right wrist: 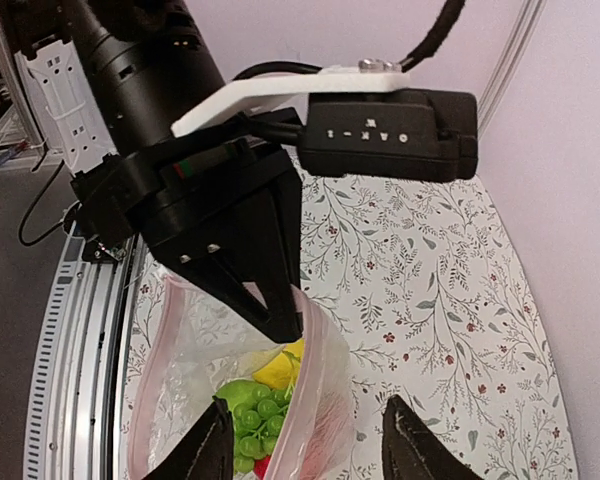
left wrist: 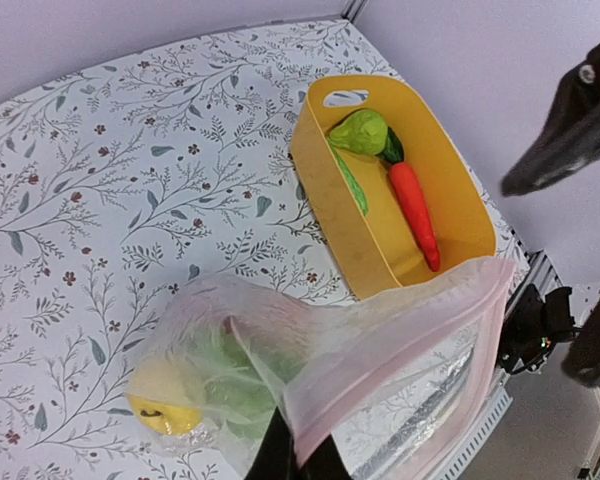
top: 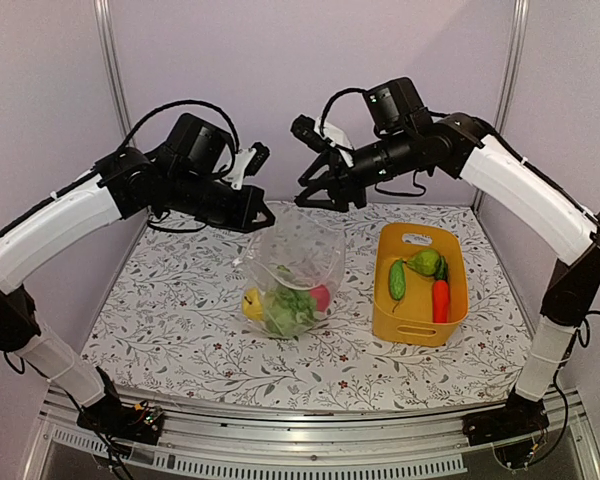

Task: Place the food in the zip-top bag and seal the zipper
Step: Place the fake fruit in the zipper food storage bag.

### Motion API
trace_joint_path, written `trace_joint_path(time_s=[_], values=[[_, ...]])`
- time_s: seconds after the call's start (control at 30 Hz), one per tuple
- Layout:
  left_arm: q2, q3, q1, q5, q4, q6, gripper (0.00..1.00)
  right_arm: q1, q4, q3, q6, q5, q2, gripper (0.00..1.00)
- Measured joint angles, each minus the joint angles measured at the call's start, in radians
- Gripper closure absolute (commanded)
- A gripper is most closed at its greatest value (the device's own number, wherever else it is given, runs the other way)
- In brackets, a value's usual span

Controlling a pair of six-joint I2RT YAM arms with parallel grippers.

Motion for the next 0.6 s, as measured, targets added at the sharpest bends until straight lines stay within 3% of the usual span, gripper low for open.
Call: trace_joint_path(time_s=[0.33, 0.6], values=[[0.06, 0.002, 0.006, -0.047, -0.009, 0.027, 1.0, -0.027, 0.035, -0.236, -0.058, 0.141, -0.273, 0.43], [0.107, 0.047, 0.01, -0.045, -0.008, 0.046, 1.0, -0.232, 0.045, -0.423, -0.071, 0.162, -0.356, 0.44]])
